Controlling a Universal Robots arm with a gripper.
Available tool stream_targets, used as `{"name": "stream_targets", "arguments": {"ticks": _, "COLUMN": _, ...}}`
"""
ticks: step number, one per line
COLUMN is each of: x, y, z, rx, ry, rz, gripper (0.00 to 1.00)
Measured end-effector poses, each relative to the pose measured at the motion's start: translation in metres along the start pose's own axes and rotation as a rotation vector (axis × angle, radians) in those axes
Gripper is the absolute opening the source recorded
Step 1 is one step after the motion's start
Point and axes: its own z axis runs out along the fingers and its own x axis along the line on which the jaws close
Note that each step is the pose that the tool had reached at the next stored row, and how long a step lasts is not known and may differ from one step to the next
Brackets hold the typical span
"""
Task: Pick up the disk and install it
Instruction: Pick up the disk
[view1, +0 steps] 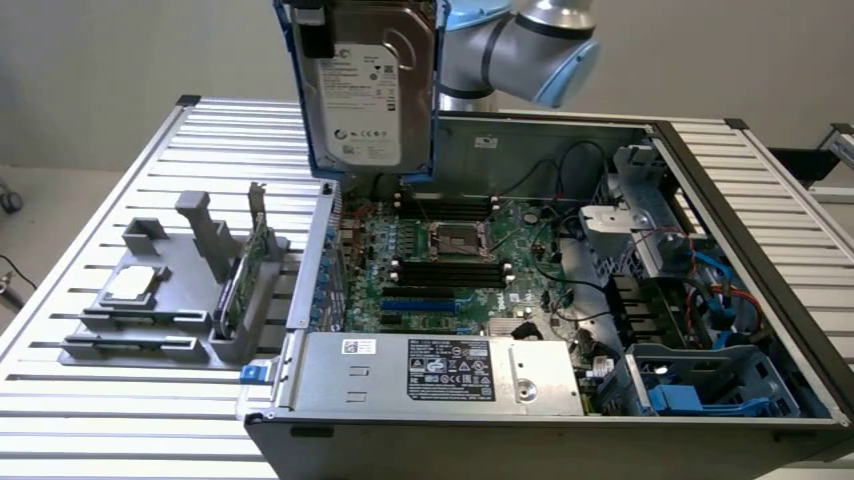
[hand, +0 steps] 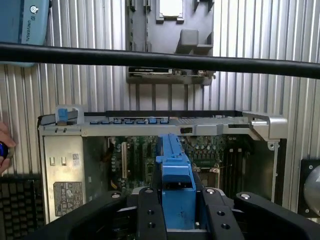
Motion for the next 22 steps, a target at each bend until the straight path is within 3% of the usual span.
{"name": "stream_targets", "arguments": {"ticks": 22, "x": 0.052, "y": -0.0746, "z": 0.0053, "rx": 0.0059, "ry": -0.0001, "rz": 0.0, "gripper": 0.33}}
